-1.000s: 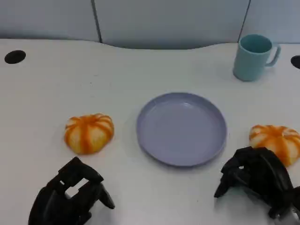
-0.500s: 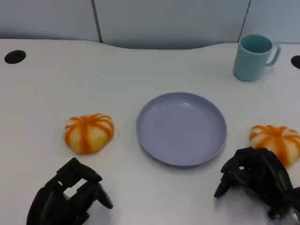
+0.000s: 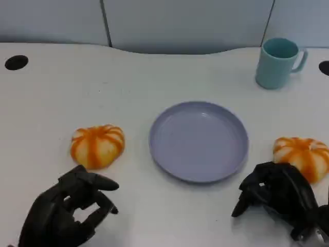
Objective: Grasp the bread from the table and place it into the plate.
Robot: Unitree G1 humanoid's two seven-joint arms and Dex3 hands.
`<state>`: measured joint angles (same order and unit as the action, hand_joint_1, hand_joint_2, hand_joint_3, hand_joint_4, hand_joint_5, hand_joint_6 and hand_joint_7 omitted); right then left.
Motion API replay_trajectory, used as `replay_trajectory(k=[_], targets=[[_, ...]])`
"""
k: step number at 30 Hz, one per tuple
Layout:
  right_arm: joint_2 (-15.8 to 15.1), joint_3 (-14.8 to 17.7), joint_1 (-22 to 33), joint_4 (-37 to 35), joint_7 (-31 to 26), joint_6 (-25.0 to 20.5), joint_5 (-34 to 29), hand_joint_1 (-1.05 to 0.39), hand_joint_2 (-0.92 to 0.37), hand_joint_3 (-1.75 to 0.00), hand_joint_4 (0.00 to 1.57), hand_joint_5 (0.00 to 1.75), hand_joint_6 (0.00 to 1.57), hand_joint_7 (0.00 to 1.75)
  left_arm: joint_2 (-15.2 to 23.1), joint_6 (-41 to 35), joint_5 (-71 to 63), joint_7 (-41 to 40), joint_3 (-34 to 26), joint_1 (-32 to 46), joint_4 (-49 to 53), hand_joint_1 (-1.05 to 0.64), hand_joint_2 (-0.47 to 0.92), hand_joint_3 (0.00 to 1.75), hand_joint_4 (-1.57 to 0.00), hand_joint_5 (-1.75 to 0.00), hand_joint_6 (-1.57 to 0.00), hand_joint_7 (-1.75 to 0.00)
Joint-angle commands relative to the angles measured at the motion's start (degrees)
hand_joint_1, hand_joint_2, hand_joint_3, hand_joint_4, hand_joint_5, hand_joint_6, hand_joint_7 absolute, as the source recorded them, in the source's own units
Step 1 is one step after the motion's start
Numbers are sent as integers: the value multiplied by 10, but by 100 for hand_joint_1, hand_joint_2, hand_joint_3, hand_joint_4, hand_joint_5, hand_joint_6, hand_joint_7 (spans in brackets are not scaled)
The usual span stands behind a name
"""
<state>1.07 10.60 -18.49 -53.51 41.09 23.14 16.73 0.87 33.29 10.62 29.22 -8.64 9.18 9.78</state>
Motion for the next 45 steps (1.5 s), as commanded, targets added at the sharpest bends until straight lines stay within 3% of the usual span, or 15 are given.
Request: replay_trajectory(k=[1, 3, 6, 9, 14, 19, 25, 28, 36, 39, 42, 45], targets=[[-5, 0, -8, -3, -6, 2, -3, -105, -66, 0, 157, 50, 157, 33, 44, 30, -93, -68, -12, -14, -35, -50, 92, 20, -42, -88, -66, -34], [-5, -1, -9, -3, -7, 6, -6, -105, -66, 0, 157, 50, 157, 33, 68, 32, -152, -96, -16, -22, -58, -49, 92, 18, -41, -81, -68, -24], [-5, -2, -7, -1, -8, 7, -11, -105, -67, -1, 157, 51, 157, 33, 112, 31, -256, -141, -24, -36, -96, -48, 92, 17, -27, -71, -51, -11], [-2, -1, -5, 3, -8, -2, -10, -105, -65, 0, 157, 51, 157, 34, 147, 25, -357, -193, -27, -46, -125, -55, 92, 13, -26, -46, -42, -2], [0, 0, -5, 3, -8, -2, -10, -105, -65, 0, 157, 51, 157, 35, 167, 7, -400, -236, -11, -44, -139, -59, 92, 14, -27, -34, -39, 0], [4, 0, -3, 3, -7, 3, -10, -105, -65, 0, 157, 51, 157, 35, 199, -72, -545, -265, 7, -70, -193, -67, 92, 5, -15, -24, -28, 0], [3, -2, 2, 15, -8, -9, -10, -105, -64, 0, 157, 52, 157, 37, 233, -164, -608, -221, 68, -127, -175, -68, 92, 3, -6, -19, -26, 0], [2, -2, 7, 22, -1, -10, -8, -105, -64, 0, 157, 50, 157, 34, 249, -202, -606, -180, 99, -169, -139, -67, 85, 0, -1, -12, -21, 0], [0, -2, 10, 26, 7, -6, -8, -105, -66, -1, 157, 50, 157, 34, 274, -248, -595, -130, 167, -252, -59, -72, 83, 1, 0, -7, -15, 0], [0, -2, 10, 26, 8, -6, -8, -105, -66, -1, 157, 50, 157, 34, 281, -257, -588, -130, 178, -258, -54, -73, 83, 1, 0, -6, -14, 0], [0, -1, 12, 29, 6, -7, -9, -105, -66, -1, 157, 49, 157, 34, 266, -286, -597, -85, 225, -332, 29, -74, 83, 0, 0, -2, -13, -1], [0, -2, 14, 32, 3, -5, -11, -105, -66, -1, 157, 49, 157, 34, 264, -305, -590, -72, 246, -357, 59, -71, 81, 0, 0, 0, -9, 0]])
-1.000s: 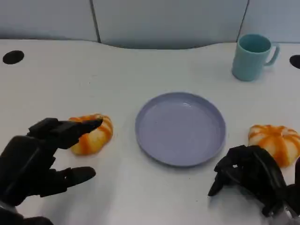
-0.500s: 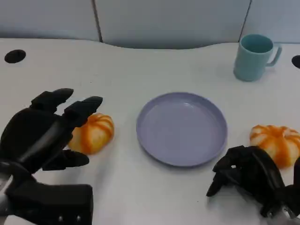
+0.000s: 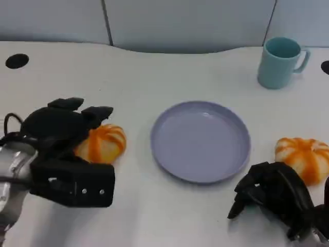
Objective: Grasp the bread from the table and place it into the plate.
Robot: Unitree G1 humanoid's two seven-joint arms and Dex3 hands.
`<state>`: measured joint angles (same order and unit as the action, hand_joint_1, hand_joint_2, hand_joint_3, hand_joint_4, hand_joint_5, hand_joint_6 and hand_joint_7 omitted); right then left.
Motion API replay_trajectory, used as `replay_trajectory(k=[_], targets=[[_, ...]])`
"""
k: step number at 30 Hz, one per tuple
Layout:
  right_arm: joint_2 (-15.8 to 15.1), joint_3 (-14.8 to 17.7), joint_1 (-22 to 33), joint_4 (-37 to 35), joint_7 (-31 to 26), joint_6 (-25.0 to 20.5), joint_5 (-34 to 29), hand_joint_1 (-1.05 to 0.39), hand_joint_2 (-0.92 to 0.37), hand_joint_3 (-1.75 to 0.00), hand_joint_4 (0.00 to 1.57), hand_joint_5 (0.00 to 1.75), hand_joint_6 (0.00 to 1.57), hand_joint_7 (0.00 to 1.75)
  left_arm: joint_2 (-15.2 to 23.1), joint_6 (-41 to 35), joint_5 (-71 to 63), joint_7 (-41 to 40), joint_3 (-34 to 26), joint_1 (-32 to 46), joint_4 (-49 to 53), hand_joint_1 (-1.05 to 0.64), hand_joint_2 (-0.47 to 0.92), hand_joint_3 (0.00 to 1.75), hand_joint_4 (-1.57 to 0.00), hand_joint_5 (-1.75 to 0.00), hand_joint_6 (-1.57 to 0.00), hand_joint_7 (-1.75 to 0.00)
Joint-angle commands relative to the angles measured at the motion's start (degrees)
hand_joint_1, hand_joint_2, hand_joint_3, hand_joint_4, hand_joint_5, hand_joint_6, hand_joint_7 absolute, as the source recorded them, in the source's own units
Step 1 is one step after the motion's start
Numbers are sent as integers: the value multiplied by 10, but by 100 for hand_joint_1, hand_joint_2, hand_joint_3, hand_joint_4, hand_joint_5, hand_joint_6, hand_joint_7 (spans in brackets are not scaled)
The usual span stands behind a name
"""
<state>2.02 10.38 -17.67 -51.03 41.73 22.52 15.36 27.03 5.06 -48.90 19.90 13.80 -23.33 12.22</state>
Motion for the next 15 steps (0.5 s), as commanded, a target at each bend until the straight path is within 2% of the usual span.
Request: replay_trajectory(k=[1, 3, 4, 6, 15], targets=[[-10, 0, 6, 7, -4, 1, 3, -105, -66, -1, 157, 50, 157, 34, 4, -25, 8, 20, 25, -34, 37, -71, 81, 0, 0, 0, -9, 0], [-10, 1, 7, 8, -2, 2, 4, -105, -66, -1, 157, 50, 157, 34, -4, -31, 5, 12, 41, -54, 70, -71, 81, 0, 0, 0, -9, 0], [-10, 1, 9, 9, 0, 3, 5, -105, -66, -1, 157, 50, 157, 34, -11, -33, 1, 7, 51, -68, 95, -61, 74, 0, 0, 0, -9, 0], [-10, 1, 10, 10, 1, 4, 5, -105, -66, -1, 157, 49, 157, 34, -17, -36, 1, -2, 66, -86, 125, -56, 71, 0, 0, 0, -10, 0], [-11, 4, 11, 15, 10, -9, 14, -105, -65, 0, 157, 48, 157, 34, -55, -47, -4, -41, 124, -177, 282, -57, 72, 1, 0, 0, -10, -1]])
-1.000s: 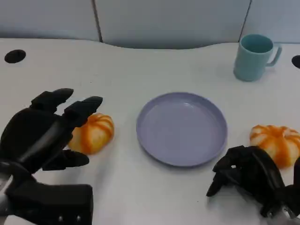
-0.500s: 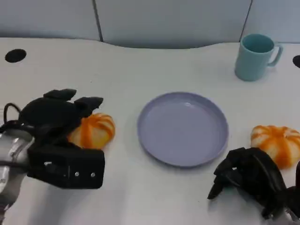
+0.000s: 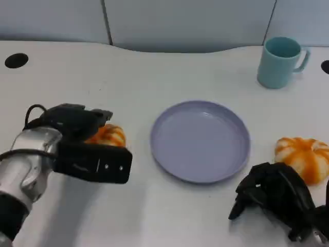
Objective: Grasp the bread from the table and place it into the plate.
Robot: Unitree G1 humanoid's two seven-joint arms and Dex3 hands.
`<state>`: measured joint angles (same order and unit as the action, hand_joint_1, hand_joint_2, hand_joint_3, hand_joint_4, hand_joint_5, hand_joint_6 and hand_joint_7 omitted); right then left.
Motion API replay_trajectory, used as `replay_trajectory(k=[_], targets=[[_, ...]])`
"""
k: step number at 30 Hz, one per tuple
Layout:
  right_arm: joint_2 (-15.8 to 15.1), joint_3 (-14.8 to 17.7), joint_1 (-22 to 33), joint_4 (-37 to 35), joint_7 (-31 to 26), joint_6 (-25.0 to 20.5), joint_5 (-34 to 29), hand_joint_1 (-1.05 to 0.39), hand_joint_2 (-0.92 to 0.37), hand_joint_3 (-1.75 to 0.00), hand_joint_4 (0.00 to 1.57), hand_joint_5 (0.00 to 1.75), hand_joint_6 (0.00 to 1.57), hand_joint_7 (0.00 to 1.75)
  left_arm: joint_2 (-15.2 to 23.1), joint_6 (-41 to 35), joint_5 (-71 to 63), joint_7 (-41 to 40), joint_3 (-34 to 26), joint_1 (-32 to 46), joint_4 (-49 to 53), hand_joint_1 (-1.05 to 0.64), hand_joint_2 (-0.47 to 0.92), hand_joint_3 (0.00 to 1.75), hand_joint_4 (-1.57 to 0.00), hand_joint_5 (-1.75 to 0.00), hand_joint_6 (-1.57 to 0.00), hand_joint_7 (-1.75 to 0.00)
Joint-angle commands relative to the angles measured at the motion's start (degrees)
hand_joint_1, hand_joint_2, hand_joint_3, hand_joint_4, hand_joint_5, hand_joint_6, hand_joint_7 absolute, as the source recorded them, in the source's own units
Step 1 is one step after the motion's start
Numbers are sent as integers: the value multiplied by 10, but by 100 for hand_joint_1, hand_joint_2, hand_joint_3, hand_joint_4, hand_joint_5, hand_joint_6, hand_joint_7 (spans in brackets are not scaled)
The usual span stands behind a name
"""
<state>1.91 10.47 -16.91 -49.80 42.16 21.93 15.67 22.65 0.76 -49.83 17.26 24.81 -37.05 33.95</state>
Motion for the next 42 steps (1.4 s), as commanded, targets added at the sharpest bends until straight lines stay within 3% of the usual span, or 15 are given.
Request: replay_trajectory(k=[1, 13, 22, 35, 36, 38, 39, 40, 41, 42], targets=[[-10, 3, 5, 4, 5, -3, 10, -105, -65, 0, 157, 48, 157, 34, -17, -3, 13, -13, 16, -51, 88, -56, 72, 1, 0, 0, -11, -2], [-6, -3, 20, 30, -16, -9, 2, -105, -64, 0, 157, 50, 157, 35, -50, 32, 80, -14, 18, -117, 279, -51, 74, 1, -2, -1, -15, -3], [-8, -7, 34, 60, -11, -30, 11, -105, -63, 0, 157, 51, 157, 36, -76, 40, 99, -41, 28, -126, 348, -48, 73, 0, -6, -3, -18, -3], [-13, -17, 52, 93, -23, -42, 11, -105, -64, -1, 157, 53, 157, 37, -101, 65, 80, -205, 73, -98, 389, -38, 78, 1, -9, -4, -18, -1], [-13, -17, 53, 95, -24, -44, 12, -105, -64, 0, 157, 53, 157, 37, -102, 66, 80, -226, 73, -94, 391, -26, 84, 3, -24, -11, -34, -8], [-12, -17, 54, 98, -25, -46, 12, -105, -63, 0, 157, 53, 157, 38, -104, 68, 81, -251, 73, -90, 394, -19, 87, 3, -33, -15, -43, -9], [-11, -17, 54, 98, -27, -45, 12, -105, -63, 0, 157, 53, 157, 38, -99, 82, 83, -277, 70, -85, 394, -20, 88, 6, -47, -22, -51, -12], [-11, -17, 54, 99, -28, -44, 11, -105, -63, 0, 157, 53, 157, 38, -96, 93, 85, -298, 68, -81, 394, -22, 90, 12, -63, -51, -66, -16], [-10, -17, 54, 99, -29, -43, 10, -105, -63, 0, 157, 53, 157, 38, -94, 101, 86, -312, 67, -79, 395, -23, 91, 17, -68, -77, -76, -17], [-10, -18, 54, 100, -30, -43, 10, -105, -64, 0, 157, 53, 157, 38, -93, 105, 86, -321, 66, -78, 397, -24, 92, 18, -70, -86, -80, -17]])
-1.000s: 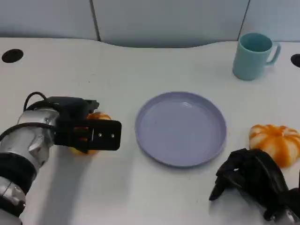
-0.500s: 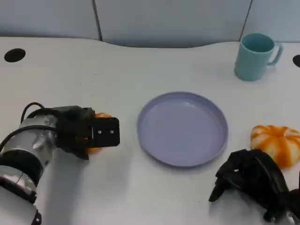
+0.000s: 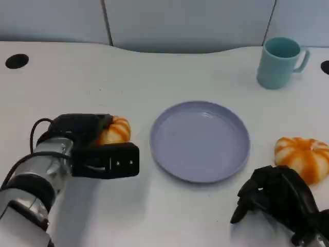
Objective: Grasp the bread from the table and place it into the plate.
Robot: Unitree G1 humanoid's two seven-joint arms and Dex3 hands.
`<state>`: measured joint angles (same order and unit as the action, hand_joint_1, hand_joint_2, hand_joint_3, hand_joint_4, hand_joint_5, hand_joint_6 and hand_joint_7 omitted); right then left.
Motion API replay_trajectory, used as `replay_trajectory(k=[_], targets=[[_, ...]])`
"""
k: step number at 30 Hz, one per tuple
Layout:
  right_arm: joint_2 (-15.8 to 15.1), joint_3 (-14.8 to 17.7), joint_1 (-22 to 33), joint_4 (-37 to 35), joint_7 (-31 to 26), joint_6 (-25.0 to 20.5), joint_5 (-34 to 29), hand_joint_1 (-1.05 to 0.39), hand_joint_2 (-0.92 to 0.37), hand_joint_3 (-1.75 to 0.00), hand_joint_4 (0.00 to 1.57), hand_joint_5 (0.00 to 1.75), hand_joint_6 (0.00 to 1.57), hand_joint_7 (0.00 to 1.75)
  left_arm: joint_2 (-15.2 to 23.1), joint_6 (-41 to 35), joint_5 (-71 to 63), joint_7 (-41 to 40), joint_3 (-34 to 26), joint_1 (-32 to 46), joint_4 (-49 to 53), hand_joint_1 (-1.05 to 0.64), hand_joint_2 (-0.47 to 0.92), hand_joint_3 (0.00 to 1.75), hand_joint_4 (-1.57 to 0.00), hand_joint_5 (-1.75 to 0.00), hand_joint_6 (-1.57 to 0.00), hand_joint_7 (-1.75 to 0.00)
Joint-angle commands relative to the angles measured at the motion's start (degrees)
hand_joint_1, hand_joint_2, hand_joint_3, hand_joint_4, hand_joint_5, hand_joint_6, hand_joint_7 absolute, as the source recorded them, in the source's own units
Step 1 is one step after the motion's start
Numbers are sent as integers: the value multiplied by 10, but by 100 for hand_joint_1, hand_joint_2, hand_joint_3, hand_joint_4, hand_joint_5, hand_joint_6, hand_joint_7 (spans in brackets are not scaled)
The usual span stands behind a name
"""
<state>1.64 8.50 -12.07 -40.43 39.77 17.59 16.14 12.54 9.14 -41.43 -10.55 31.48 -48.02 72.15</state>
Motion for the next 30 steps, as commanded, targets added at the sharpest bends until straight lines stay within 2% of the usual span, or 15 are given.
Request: replay_trajectory(k=[1, 2, 3, 4, 5, 6, 7, 9, 12, 13, 15, 17, 19, 25, 30], targets=[[-7, 2, 6, 6, -6, 1, 6, -105, -64, 0, 157, 53, 157, 39, 8, 23, 2, -46, 0, 32, 17, -24, 92, 19, -71, -90, -82, -17], [-7, 2, 6, 7, -6, 0, 6, -105, -64, 0, 157, 53, 157, 39, 8, 25, 2, -48, 0, 31, 18, -24, 92, 19, -72, -93, -83, -17], [-8, 2, 6, 7, -6, -2, 6, -105, -64, 0, 157, 53, 157, 39, 14, 44, 0, -82, 0, 39, 16, -24, 92, 27, -80, -103, -93, -23], [-9, 1, 6, 7, -5, -4, 6, -105, -64, 0, 157, 53, 157, 39, 18, 58, -1, -108, -1, 45, 15, -24, 91, 44, -84, -138, -85, -92], [-10, 1, 6, 7, -4, -4, 6, -105, -63, 0, 157, 53, 157, 39, 22, 71, -1, -135, -3, 49, 14, -24, 90, 52, -87, -156, -77, -132], [-11, 1, 6, 7, -3, -4, 6, -105, -63, 0, 157, 53, 157, 39, 24, 79, 0, -153, -4, 52, 14, -23, 90, 58, -86, -167, -69, -157], [-11, 1, 6, 7, -3, -4, 6, -105, -64, 0, 157, 53, 157, 39, 24, 82, 0, -160, -5, 52, 15, -23, 90, 60, -85, -171, -66, -166], [-11, 1, 6, 7, -2, -3, 6, -105, -64, 0, 157, 53, 157, 39, 24, 85, 0, -167, -5, 51, 18, -22, 90, 63, -85, -174, -64, -173], [-12, 0, 6, 7, -3, -3, 6, -105, -64, 0, 157, 53, 157, 39, 24, 87, -1, -170, -4, 51, 21, -22, 90, 63, -84, -175, -63, -174], [-11, 1, 5, 4, -4, -1, 6, -105, -64, 0, 157, 52, 157, 39, 30, 104, 3, -198, -11, 45, 13, -22, 90, 64, -84, -175, -63, -175], [-10, 1, 5, 2, -6, 2, 4, -105, -64, 0, 157, 53, 157, 39, 41, 133, 12, -232, -26, 33, 1, -15, 68, 95, -83, -175, -62, -175], [-10, 1, 4, 1, -5, 2, 4, -105, -65, -1, 157, 53, 157, 38, 45, 151, 15, -244, -32, 25, -4, -14, 60, 106, -83, -175, -62, -175], [-10, 1, 4, 0, -3, 1, 6, -105, -65, -1, 157, 53, 157, 38, 47, 164, 15, -252, -35, 20, -5, -13, 55, 108, -83, -175, -63, -175], [-10, 2, 3, -1, -2, 0, 6, -105, -64, 0, 157, 53, 157, 37, 47, 170, 14, -256, -35, 18, -2, -12, 53, 110, -84, -175, -64, -175], [-10, 0, 5, 3, -1, -6, 8, -105, -63, 0, 157, 54, 157, 39, 46, 230, 13, -241, -34, -17, -41, -15, 56, 108, -87, -175, -67, -175]])
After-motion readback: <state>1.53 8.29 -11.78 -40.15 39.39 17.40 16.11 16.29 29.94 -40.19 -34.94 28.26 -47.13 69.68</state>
